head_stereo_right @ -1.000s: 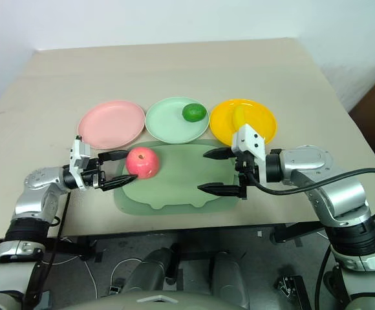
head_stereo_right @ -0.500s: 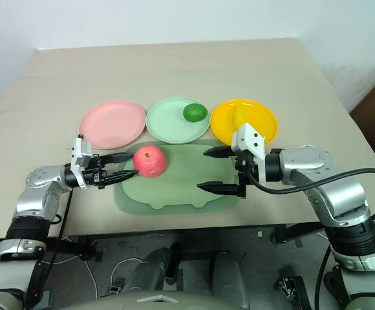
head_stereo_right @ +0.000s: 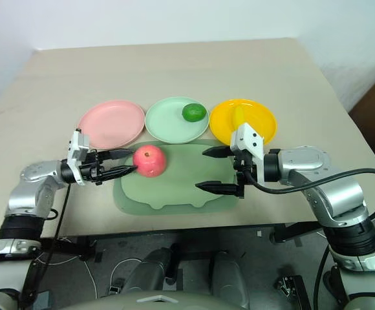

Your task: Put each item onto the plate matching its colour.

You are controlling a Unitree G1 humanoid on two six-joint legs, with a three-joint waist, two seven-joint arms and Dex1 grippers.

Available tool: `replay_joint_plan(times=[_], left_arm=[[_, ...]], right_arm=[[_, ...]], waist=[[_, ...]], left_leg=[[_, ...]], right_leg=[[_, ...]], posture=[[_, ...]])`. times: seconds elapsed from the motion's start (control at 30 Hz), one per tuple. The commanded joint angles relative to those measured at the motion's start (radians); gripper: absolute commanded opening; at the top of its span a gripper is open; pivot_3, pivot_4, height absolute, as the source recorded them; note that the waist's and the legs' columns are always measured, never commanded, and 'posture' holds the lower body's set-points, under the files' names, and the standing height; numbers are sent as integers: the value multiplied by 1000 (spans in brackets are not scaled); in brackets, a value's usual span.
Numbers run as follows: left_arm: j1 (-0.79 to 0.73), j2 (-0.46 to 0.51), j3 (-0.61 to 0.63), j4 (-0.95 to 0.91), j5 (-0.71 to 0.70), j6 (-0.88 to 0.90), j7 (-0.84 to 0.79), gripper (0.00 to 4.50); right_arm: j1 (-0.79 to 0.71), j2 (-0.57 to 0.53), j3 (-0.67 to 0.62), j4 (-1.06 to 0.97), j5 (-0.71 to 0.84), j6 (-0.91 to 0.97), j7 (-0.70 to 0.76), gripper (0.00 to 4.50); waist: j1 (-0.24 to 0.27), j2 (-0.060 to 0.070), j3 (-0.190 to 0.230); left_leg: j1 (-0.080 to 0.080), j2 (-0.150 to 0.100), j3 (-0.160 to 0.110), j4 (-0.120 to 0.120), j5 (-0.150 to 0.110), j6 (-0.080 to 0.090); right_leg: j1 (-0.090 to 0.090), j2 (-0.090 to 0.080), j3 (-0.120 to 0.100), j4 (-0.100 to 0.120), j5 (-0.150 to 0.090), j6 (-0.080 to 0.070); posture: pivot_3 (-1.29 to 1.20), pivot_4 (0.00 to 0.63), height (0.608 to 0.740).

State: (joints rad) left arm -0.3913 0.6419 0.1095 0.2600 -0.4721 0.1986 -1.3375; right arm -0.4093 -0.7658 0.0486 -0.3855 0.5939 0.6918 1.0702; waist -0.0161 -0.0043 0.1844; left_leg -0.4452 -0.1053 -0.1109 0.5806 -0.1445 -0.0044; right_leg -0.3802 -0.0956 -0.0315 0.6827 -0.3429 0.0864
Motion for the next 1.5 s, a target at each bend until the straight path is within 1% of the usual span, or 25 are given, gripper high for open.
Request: replay_joint_plan(times=[0.03,0.2,0.23,0.3,0.33,0.37,0.4,0.47,0.5,0.63,0.73,0.87,0.97,1.0,1.1,1.23,1.33,1.5], left_arm=[[34,53,40,-87,-38,34,-16,3002],[35,128,50,-132,-85,150,-48,3002],[6,128,52,-113,-67,136,-21,3002],[-50,105,61,-70,2,9,54,3002],[-74,101,53,-44,65,-63,114,3174],[-91,103,40,-26,108,-98,150,3385],[-105,112,25,-18,110,-76,141,3572],[-134,116,12,-11,83,-26,104,4209],[-145,120,0,-7,78,-11,82,4457],[-197,131,-37,-15,34,101,-16,4457],[-229,127,-62,-19,30,131,-58,4457],[-264,117,-117,-5,67,116,-101,4457],[-274,117,-185,2,180,-4,-76,4457],[-276,117,-198,8,193,-19,-85,4457],[-299,94,-211,27,168,28,-115,4457],[-325,61,-224,68,182,13,-118,4457],[-342,44,-232,86,178,42,-130,4457],[-337,25,-259,107,211,11,-126,4457]], right_arm=[[-13,1,-10,-24,16,-4,-2,4500],[-19,5,-3,-14,13,-6,-3,4500],[-23,8,0,-10,12,-6,-4,4500],[-31,13,5,-3,12,-2,-7,4500],[-32,15,6,-1,11,-2,-8,4500],[-33,16,8,1,10,-3,-9,4500],[-34,18,9,3,9,-4,-10,4500],[-37,20,12,7,5,-5,-14,4500],[-38,21,13,8,5,-5,-16,4500],[-39,26,16,10,1,-4,-27,4500],[-36,29,18,7,0,-1,-37,4500],[-24,30,17,-3,3,0,-46,4500],[-10,27,11,-20,13,2,-46,4500],[-7,25,10,-24,14,2,-46,4500],[0,24,9,-27,13,-4,-44,4500],[7,25,6,-36,18,-2,-47,4500],[11,29,6,-42,17,0,-54,4500],[14,35,7,-42,14,0,-71,4500]], waist=[[0,0,0],[3,0,0],[4,0,0],[9,-1,0],[10,-1,1],[8,-1,1],[6,-1,1],[2,-1,1],[1,-2,1],[2,-2,1],[2,-2,1],[2,-2,1],[3,-2,1],[3,-2,1],[3,-2,1],[3,-2,1],[2,-2,1],[2,-2,1]], left_leg=[[0,0,0,0,0,0],[0,0,0,0,0,0],[0,0,0,0,0,0],[0,0,0,0,0,0],[0,0,0,1,0,0],[0,0,0,1,0,0],[0,0,0,1,0,0],[0,-1,0,1,-1,1],[0,-1,0,1,-1,1],[-1,-1,0,-1,-1,1],[-1,-1,0,-1,-1,1],[-1,-1,0,1,-1,2],[-1,-1,0,2,-1,2],[-1,-1,0,2,-1,2],[-1,-1,0,2,-1,2],[-1,-1,0,2,-1,2],[-1,-1,0,2,-1,2],[-1,-1,0,3,-1,2]], right_leg=[[0,0,0,0,0,0],[0,0,0,0,0,0],[0,0,0,0,0,0],[-3,0,0,0,0,-1],[-3,0,0,-1,0,-1],[-2,0,0,-1,0,-1],[-2,0,0,-1,0,-1],[-2,-1,0,-2,0,0],[-1,-1,0,-2,0,0],[-1,0,0,-1,0,0],[-1,0,0,0,0,0],[1,0,0,0,1,1],[1,0,0,0,1,1],[1,0,0,0,1,1],[1,0,0,0,1,1],[1,0,0,0,1,2],[1,0,0,0,1,2],[1,0,0,0,1,2]], posture=[[0,150,737],[0,150,737],[0,150,737],[0,150,737],[0,150,737],[0,150,737],[0,150,737],[0,150,737],[0,150,737],[0,150,737],[0,150,737],[0,150,737],[0,150,737],[0,150,737],[0,150,737],[0,150,737],[0,150,737],[0,150,737]])
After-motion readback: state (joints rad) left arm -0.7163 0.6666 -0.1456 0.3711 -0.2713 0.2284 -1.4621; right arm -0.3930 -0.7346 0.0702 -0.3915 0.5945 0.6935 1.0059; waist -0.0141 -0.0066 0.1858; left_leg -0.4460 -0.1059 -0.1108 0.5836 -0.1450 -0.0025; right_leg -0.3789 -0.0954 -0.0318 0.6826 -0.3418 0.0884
